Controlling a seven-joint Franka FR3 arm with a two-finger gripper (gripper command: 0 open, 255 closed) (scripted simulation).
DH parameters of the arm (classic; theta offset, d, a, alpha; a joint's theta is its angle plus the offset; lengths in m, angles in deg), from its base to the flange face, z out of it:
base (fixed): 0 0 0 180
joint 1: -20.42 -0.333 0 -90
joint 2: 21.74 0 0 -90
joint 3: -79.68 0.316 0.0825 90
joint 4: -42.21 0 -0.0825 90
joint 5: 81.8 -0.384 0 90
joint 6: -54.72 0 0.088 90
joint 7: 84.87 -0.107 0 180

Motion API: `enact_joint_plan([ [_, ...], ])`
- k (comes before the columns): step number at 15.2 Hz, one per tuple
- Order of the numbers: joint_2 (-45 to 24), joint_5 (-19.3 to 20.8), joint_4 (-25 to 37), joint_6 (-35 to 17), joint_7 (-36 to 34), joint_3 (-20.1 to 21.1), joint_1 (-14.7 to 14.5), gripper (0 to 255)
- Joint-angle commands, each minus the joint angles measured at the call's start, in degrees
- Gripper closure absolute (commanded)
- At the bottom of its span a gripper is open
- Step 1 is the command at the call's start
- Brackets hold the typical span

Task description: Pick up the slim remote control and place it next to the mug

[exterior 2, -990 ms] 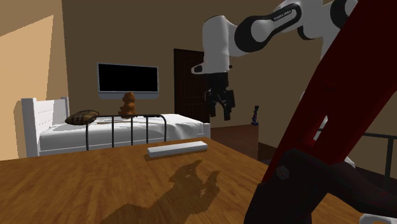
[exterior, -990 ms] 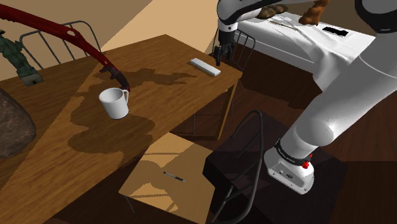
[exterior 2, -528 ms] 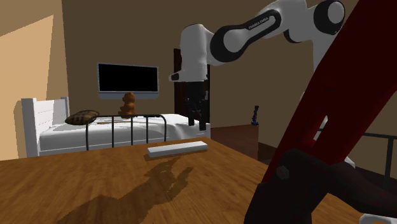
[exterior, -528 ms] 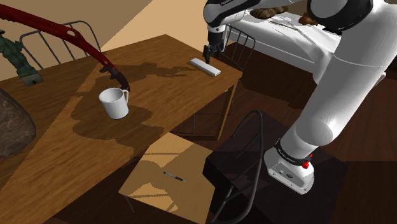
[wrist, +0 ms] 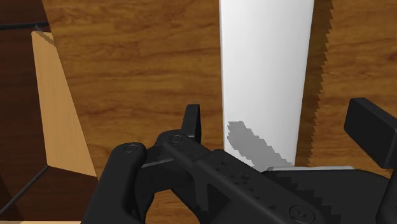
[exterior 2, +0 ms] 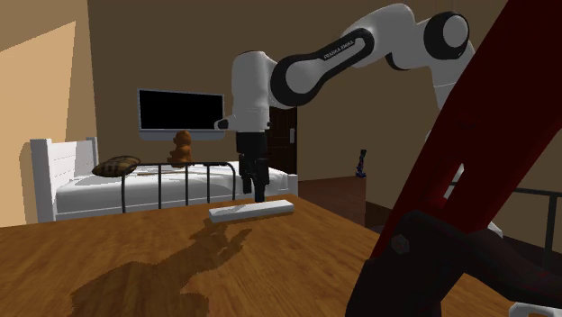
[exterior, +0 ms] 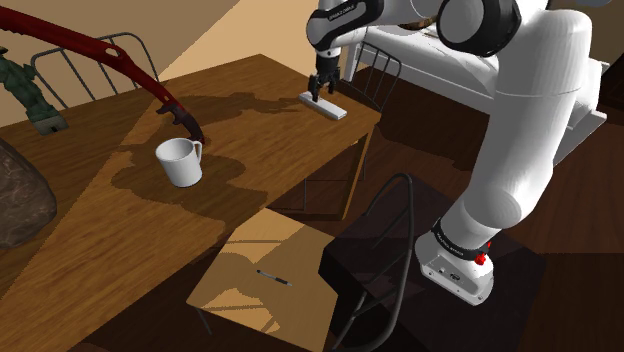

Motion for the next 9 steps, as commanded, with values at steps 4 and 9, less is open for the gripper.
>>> enact_joint_plan([
  [4, -2.0, -0.39, -1.13, -3.17, 0.25, 0.14, 0.17, 0],
  [9, -2.2, -0.42, -1.29, -3.53, 0.27, 0.16, 0.18, 0],
])
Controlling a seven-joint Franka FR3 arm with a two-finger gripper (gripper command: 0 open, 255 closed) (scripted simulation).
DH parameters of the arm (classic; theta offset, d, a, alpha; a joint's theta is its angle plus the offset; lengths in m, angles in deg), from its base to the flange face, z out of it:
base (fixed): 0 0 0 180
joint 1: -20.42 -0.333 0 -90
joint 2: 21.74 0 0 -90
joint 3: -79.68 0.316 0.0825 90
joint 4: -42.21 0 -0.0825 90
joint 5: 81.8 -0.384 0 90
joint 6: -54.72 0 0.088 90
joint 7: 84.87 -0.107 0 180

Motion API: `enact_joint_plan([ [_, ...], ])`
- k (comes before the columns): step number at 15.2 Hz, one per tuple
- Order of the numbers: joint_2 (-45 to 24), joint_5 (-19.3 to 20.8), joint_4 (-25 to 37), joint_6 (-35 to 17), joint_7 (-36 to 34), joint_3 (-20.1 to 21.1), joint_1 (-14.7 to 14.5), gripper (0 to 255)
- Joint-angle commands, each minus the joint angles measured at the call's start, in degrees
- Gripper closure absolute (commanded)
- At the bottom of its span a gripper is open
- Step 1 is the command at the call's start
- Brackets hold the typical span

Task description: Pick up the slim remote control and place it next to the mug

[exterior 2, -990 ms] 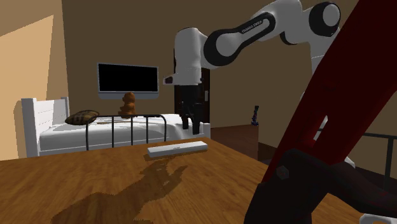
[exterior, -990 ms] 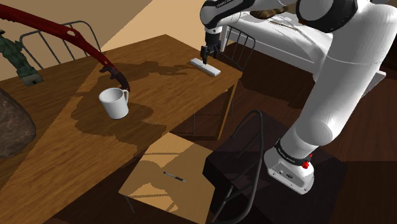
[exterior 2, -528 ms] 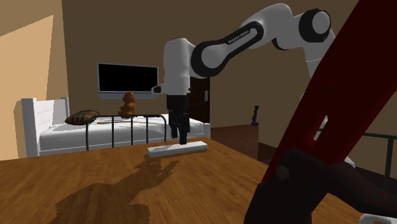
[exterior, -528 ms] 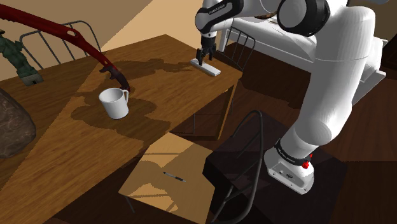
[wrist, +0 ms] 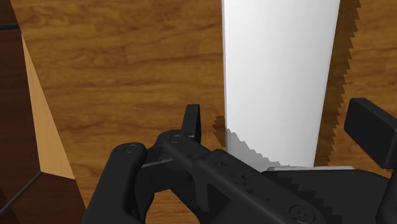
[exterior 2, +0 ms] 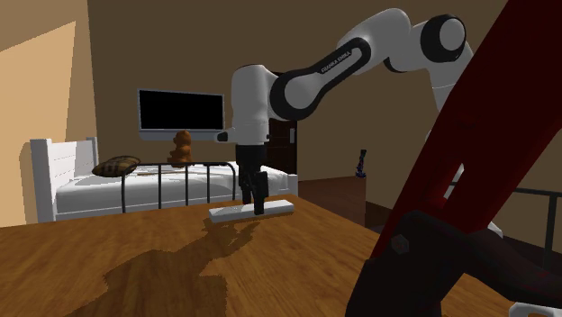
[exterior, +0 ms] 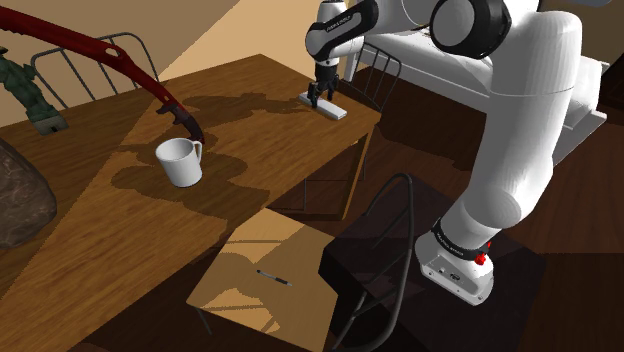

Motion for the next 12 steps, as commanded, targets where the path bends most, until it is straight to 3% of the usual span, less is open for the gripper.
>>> enact_joint_plan([
  [1, -0.04, -0.01, 0.01, -0.04, 0.01, 0.0, 0.01, 0],
  [3, -0.04, -0.01, 0.01, -0.04, 0.01, 0.0, 0.01, 0],
  [4, -0.03, -0.01, 0.0, -0.04, 0.01, 0.0, 0.01, 255],
  [12, -0.04, -0.01, 0.01, -0.03, 0.01, 0.0, 0.01, 255],
])
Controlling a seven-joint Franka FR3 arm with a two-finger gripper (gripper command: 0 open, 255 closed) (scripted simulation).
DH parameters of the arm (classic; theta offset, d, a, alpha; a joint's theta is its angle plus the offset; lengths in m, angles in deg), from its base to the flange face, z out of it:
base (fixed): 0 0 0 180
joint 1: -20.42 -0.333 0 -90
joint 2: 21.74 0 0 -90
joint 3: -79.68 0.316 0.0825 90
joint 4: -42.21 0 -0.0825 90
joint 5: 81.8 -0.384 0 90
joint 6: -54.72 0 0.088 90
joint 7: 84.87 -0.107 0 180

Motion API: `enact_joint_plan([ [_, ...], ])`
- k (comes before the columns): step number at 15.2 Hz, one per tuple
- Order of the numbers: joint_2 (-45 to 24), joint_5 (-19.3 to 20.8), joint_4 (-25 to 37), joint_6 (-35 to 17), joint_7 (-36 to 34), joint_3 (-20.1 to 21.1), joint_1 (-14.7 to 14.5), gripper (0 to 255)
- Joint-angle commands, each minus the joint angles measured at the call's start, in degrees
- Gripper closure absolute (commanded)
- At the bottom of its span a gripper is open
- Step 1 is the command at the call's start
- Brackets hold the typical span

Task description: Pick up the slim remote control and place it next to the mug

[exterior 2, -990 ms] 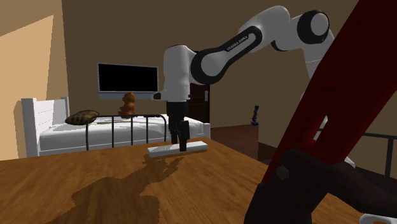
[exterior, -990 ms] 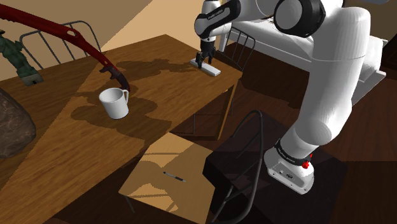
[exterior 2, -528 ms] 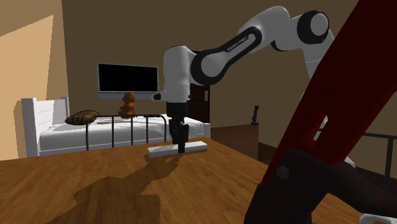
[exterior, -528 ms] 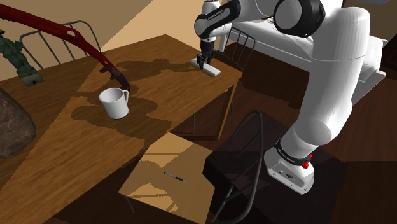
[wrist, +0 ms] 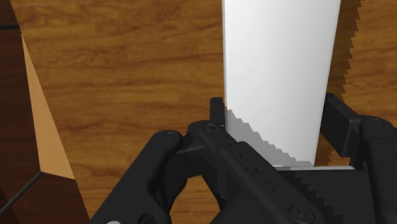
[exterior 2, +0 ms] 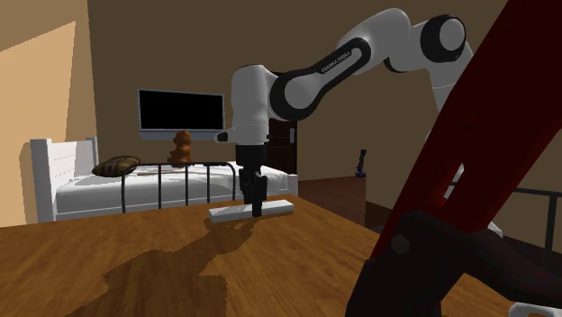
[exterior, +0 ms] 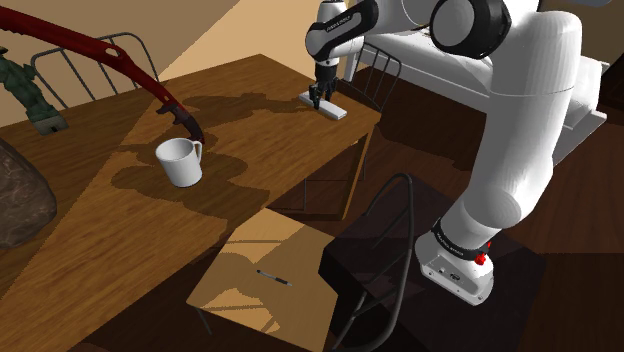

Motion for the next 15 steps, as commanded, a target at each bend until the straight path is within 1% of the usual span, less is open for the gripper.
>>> enact_joint_plan([
  [1, -0.01, 0.0, 0.0, 0.0, -0.01, 0.0, 0.0, 255],
  [15, 4.22, 0.8, 4.96, 9.13, -0.44, -0.36, -0.2, 255],
])
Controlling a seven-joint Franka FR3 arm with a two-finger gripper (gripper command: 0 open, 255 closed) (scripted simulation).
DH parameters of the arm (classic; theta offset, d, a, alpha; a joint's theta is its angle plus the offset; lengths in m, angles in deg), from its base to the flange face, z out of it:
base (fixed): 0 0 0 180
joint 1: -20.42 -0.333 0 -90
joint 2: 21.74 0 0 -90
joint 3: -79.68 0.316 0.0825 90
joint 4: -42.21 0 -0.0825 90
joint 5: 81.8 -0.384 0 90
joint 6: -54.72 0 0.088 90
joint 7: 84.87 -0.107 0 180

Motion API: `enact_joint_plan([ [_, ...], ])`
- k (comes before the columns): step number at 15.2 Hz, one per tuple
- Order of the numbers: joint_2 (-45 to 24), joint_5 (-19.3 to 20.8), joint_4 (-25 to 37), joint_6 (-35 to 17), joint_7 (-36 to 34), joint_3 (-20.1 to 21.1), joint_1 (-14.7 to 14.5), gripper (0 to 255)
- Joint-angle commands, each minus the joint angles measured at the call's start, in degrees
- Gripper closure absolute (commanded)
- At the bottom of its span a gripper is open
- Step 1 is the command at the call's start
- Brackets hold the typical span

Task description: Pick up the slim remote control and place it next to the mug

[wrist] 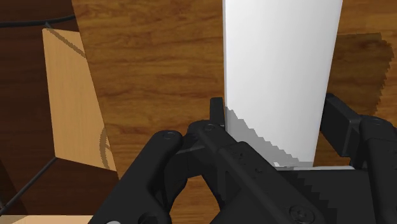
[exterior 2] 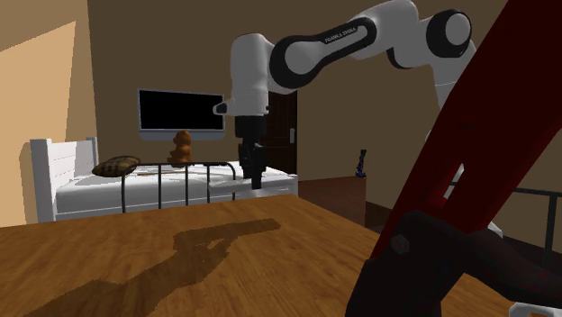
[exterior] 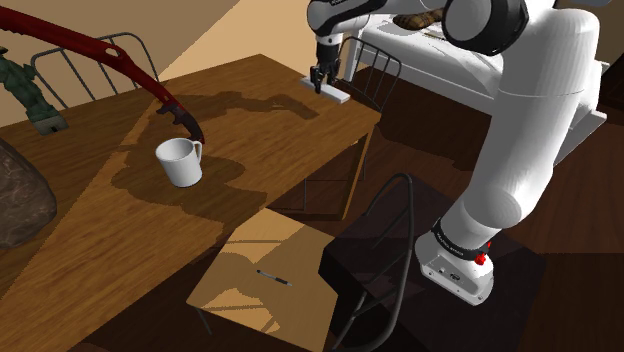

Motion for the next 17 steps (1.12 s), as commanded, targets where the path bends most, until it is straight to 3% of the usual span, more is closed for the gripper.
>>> enact_joint_plan([
  [1, 0.64, 0.11, 0.83, 1.46, 0.04, -0.07, 0.04, 255],
  [17, 2.62, 0.51, 10.4, 12.98, -0.15, -0.28, 0.12, 255],
])
